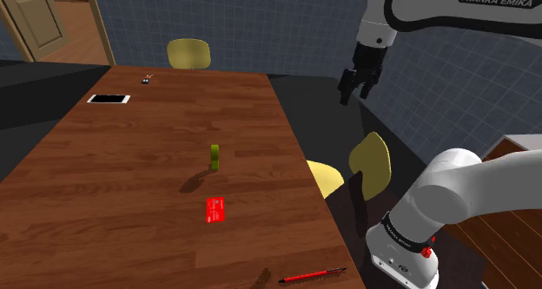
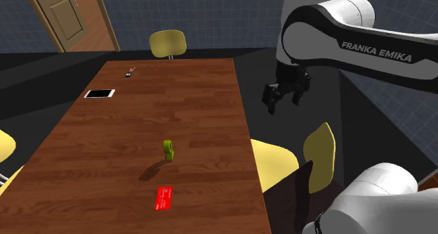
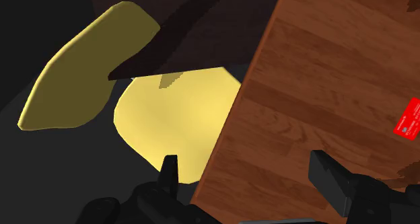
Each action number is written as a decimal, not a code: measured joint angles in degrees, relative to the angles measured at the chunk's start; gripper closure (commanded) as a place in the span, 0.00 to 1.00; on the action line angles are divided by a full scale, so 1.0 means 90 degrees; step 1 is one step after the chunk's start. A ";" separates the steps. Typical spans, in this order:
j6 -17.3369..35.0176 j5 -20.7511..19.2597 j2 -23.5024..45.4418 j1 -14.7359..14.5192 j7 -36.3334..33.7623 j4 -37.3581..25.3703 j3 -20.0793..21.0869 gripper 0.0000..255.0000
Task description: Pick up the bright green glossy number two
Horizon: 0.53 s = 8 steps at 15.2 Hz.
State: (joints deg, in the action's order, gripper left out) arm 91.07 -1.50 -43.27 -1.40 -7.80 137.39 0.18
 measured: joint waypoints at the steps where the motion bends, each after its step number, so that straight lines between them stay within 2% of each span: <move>1: 0.0000 0.0000 0.0000 0.0000 0.0000 0.0000 0.0000 0.00; 8: 0.1019 0.0426 0.0594 -0.0139 -0.1080 0.0255 0.0739 0.00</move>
State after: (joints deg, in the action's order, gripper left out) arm 100.24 2.33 -37.92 -2.65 -17.52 139.69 6.84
